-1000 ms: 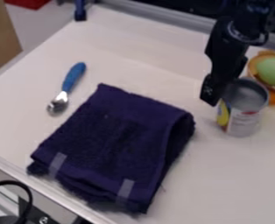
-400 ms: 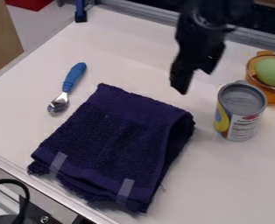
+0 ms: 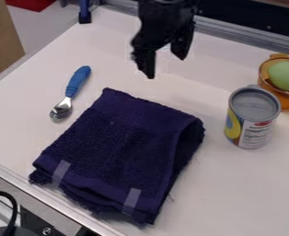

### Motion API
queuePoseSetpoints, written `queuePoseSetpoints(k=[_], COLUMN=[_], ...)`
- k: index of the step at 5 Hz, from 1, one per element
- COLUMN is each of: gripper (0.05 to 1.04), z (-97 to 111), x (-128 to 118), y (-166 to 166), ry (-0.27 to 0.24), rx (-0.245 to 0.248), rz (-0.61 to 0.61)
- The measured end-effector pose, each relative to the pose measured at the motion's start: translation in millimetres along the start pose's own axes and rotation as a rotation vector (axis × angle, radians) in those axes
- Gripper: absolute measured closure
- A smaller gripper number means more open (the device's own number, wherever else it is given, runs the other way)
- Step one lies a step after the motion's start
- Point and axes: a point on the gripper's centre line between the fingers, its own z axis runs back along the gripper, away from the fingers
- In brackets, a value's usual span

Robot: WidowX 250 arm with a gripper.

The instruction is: Move the can to the upper right of the blue cloth

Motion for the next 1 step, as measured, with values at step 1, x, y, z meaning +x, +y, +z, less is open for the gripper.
queuePoseSetpoints(k=[1], gripper=[0.084], z=[-6.2], x=[-0.9], y=[13.8], ry=[0.069], rx=[-0.001], rz=[-0.269])
